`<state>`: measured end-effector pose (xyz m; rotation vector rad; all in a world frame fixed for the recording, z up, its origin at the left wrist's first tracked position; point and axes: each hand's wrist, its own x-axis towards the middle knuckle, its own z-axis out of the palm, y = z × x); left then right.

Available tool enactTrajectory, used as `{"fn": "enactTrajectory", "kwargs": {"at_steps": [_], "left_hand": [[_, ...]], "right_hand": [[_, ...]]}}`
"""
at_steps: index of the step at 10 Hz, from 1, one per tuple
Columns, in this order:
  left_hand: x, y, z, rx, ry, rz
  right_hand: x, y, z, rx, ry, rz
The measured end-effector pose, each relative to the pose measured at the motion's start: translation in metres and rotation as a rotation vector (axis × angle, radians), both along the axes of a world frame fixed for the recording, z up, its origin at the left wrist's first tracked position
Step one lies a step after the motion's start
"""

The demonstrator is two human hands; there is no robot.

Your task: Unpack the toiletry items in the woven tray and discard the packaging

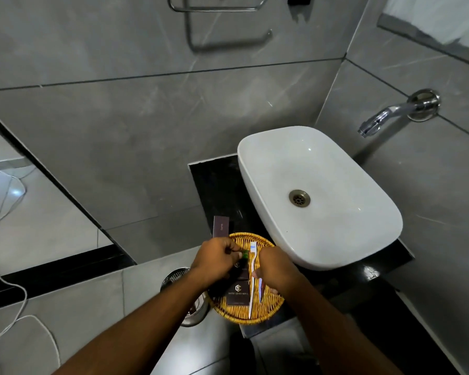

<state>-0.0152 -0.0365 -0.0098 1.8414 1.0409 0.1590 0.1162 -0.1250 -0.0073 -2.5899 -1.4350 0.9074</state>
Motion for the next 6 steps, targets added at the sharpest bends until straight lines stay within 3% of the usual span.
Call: {"fn": "enactTrajectory", "kwargs": {"at_steps": [3, 6], "left_hand": [[-0.024, -0.005, -0.006, -0.018, 0.012, 0.059], [-0.027, -0.005, 0.0, -0.038, -0.023, 0.054]], "right_hand": [[-0.002, 0.012, -0.028, -0.053, -0.136, -0.009], [0.002, 0.017, -0.022, -0.03, -0.087, -0.116]]}}
